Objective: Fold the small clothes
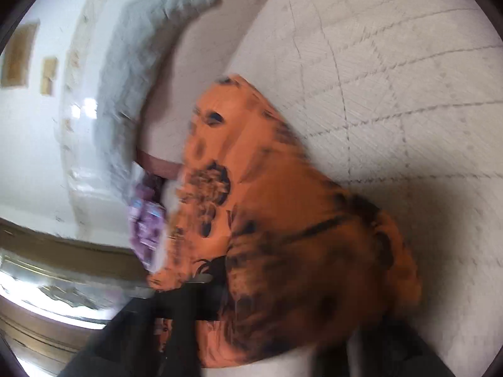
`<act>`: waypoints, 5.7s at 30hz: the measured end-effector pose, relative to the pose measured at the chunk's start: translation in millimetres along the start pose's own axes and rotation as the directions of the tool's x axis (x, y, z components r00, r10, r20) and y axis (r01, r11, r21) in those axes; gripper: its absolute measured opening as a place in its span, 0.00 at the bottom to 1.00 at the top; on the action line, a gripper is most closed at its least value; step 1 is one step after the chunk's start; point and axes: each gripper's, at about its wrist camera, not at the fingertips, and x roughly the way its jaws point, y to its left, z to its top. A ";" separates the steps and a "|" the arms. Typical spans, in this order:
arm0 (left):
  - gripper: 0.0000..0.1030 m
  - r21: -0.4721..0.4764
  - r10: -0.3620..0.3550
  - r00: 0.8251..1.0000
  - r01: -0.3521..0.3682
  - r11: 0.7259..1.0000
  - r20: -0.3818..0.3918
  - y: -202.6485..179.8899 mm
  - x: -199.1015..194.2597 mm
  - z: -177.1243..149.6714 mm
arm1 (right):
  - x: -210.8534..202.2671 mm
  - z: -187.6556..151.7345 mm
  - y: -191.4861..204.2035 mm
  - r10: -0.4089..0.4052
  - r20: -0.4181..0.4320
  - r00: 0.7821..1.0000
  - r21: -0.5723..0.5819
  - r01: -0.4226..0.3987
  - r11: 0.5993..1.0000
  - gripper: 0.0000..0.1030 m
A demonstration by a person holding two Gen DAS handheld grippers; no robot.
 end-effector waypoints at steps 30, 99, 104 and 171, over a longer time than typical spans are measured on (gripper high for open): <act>0.45 0.446 0.132 0.970 -0.212 0.869 0.204 -27.3 -172.1 -78.3 | -142.8 -84.9 -52.6 0.082 0.027 0.996 0.045 -0.084 0.995 0.75; 0.99 0.169 0.367 0.908 -0.402 0.900 0.205 122.0 -141.8 7.0 | -99.7 -142.2 190.0 -0.113 0.108 0.988 -0.549 0.154 0.822 0.19; 0.99 0.140 0.384 0.891 -0.424 0.895 0.242 139.5 -146.0 18.6 | -48.4 -222.5 228.2 -0.135 0.016 0.991 -0.659 0.112 0.743 0.19; 1.00 0.543 0.340 0.919 -0.391 0.743 0.198 62.1 -82.3 -34.7 | 15.5 -215.6 124.8 -0.268 -0.337 0.903 -0.700 -0.051 0.712 0.17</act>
